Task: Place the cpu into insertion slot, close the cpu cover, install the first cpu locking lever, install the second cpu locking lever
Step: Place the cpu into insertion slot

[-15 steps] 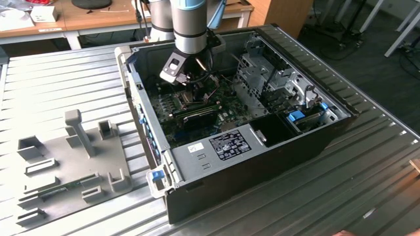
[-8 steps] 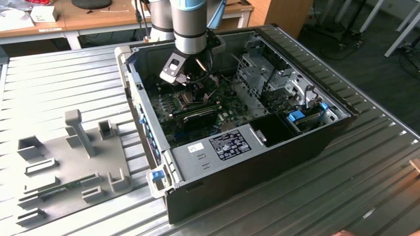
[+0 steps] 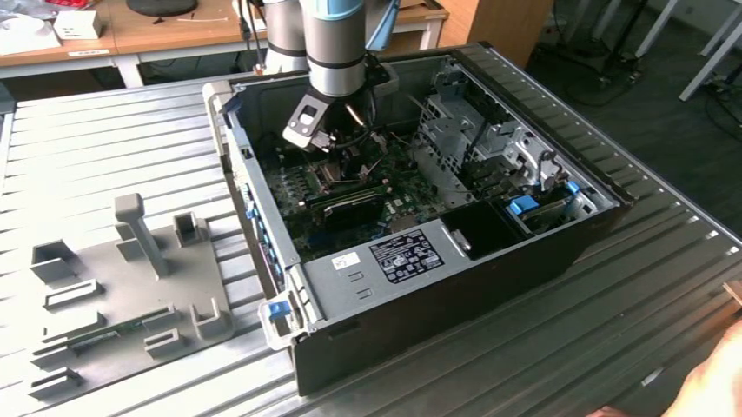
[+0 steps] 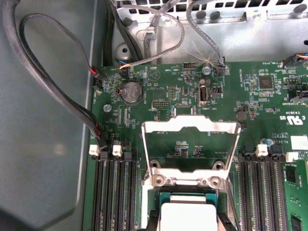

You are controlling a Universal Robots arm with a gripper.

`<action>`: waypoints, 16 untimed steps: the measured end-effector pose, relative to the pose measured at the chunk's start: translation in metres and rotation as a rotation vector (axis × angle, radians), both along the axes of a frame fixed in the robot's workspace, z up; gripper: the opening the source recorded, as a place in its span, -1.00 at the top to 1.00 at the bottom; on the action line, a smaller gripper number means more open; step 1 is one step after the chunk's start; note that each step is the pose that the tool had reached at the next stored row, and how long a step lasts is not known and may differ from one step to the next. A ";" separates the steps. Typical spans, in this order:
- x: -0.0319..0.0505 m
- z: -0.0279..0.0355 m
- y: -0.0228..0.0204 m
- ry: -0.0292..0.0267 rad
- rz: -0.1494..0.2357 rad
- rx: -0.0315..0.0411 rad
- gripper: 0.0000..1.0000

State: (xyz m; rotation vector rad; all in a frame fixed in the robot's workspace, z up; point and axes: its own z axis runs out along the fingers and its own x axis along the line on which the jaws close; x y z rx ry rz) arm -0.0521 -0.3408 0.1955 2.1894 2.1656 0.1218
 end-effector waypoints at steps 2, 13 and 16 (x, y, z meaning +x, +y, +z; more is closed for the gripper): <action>0.0003 0.0000 0.0000 0.0000 0.001 0.0000 -0.08; 0.0000 -0.0006 0.0000 -0.0004 0.006 0.0021 -0.08; -0.0003 -0.0011 0.0000 -0.0005 0.006 0.0030 -0.08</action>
